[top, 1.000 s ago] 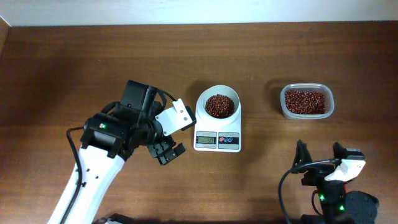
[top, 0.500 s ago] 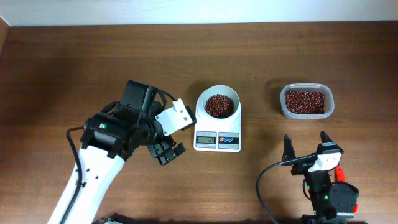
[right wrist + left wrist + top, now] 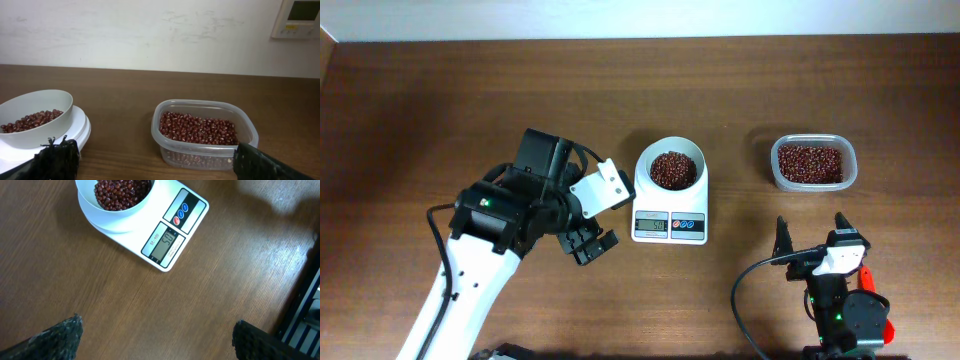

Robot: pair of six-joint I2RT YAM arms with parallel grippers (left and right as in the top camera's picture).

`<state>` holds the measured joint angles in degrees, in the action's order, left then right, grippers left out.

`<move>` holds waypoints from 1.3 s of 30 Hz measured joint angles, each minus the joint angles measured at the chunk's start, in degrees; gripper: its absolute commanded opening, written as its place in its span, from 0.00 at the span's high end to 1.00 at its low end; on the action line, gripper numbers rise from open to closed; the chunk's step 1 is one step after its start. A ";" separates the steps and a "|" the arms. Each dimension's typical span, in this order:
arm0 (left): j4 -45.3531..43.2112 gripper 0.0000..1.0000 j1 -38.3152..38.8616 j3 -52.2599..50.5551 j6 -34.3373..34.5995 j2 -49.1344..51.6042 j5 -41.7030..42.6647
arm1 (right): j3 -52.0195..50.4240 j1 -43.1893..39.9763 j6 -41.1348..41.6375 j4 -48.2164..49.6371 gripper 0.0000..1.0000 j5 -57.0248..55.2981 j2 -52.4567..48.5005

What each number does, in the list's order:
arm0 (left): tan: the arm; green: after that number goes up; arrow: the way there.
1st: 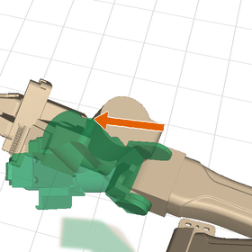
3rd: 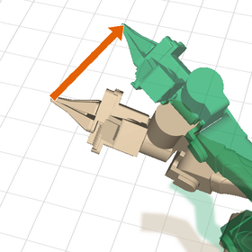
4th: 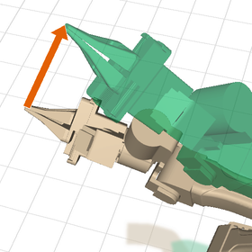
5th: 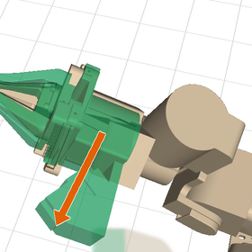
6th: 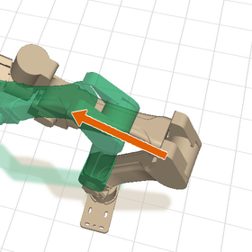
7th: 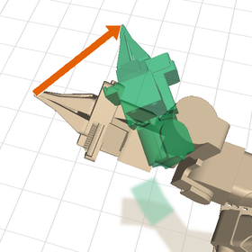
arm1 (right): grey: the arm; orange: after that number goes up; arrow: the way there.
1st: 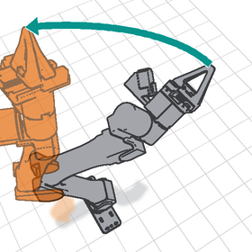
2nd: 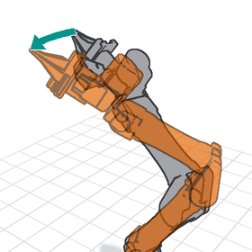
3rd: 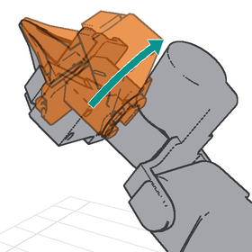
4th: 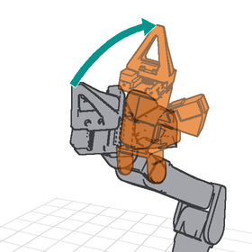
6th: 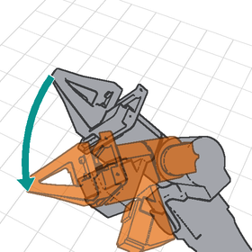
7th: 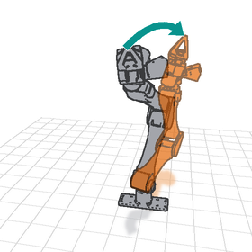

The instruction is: Scoop and weigh 50g on scale

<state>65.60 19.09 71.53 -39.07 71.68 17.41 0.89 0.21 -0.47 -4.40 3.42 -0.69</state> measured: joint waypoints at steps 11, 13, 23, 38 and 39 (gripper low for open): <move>0.00 0.01 0.00 0.00 0.00 0.00 0.00 | 0.00 0.00 -0.04 0.02 0.01 0.00 0.00; 0.00 0.01 0.00 0.00 0.02 0.00 -0.02 | 0.00 0.00 0.02 0.02 0.01 0.00 0.00; 0.17 0.01 0.00 0.00 -0.02 0.00 -7.23 | 0.00 0.00 -0.02 0.02 0.01 0.00 0.00; 17.97 0.01 0.00 0.26 26.80 -29.22 -8.09 | -0.04 0.00 0.00 0.13 0.01 -0.57 0.00; 18.21 0.01 0.00 0.35 27.47 -34.03 -8.07 | -0.04 0.00 -0.02 0.13 0.01 -0.61 0.00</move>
<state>83.81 19.09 71.88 -11.60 37.65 9.34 0.84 0.21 -0.49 -4.27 2.81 -0.69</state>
